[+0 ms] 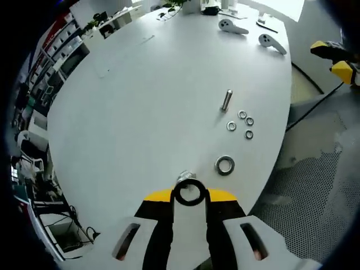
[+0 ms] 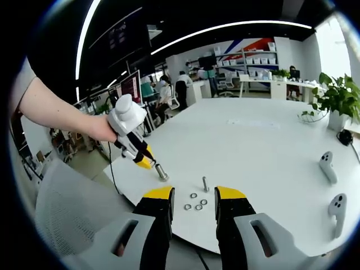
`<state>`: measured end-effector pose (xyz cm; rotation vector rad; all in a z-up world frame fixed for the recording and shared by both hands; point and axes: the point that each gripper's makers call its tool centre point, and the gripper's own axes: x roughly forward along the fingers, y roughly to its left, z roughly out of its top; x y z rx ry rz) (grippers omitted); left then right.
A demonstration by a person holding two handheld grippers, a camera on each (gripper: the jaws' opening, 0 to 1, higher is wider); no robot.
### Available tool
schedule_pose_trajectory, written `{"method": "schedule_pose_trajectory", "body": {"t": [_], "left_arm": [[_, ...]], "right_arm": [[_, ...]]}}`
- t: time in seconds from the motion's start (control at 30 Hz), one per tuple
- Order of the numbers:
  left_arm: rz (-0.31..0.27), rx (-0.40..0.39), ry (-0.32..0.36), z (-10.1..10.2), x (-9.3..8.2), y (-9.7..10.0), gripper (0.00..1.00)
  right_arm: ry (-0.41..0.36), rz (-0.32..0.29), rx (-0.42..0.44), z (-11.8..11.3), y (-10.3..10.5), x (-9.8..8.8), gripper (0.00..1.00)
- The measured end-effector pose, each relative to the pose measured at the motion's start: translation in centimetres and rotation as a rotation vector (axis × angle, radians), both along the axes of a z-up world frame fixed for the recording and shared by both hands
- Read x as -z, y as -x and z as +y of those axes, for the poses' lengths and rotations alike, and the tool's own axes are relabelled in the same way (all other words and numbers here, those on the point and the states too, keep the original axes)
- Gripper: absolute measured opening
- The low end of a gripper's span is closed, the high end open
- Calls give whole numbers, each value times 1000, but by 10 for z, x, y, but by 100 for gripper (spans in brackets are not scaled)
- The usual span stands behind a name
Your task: Place the washer onto the threaded stud by aligning its center hole with the stud, sliding it down to the base, and recovering from edge contact or off-axis alignment until the washer reaches the visible bottom stop.
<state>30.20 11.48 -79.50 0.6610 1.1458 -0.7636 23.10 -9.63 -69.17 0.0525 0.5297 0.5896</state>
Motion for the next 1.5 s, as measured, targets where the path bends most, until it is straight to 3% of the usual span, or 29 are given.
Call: {"method": "schedule_pose_trajectory", "body": {"t": [0.33,0.77,1.03,1.5], "left_arm": [[-9,88,-79,-1,9,-4,19],[9,96,-92,0,15,-10,19],[48,174,-139,1,30,-11,19],[107,155,-158,5,66,-16,19]], "right_arm": [[-5,-5,11,-2,-1,-1,31],[-5,-3,11,-2,-1,-1,31],[0,1,5,-1,0,0,31],[16,6,6,-2,0,3,31]]}}
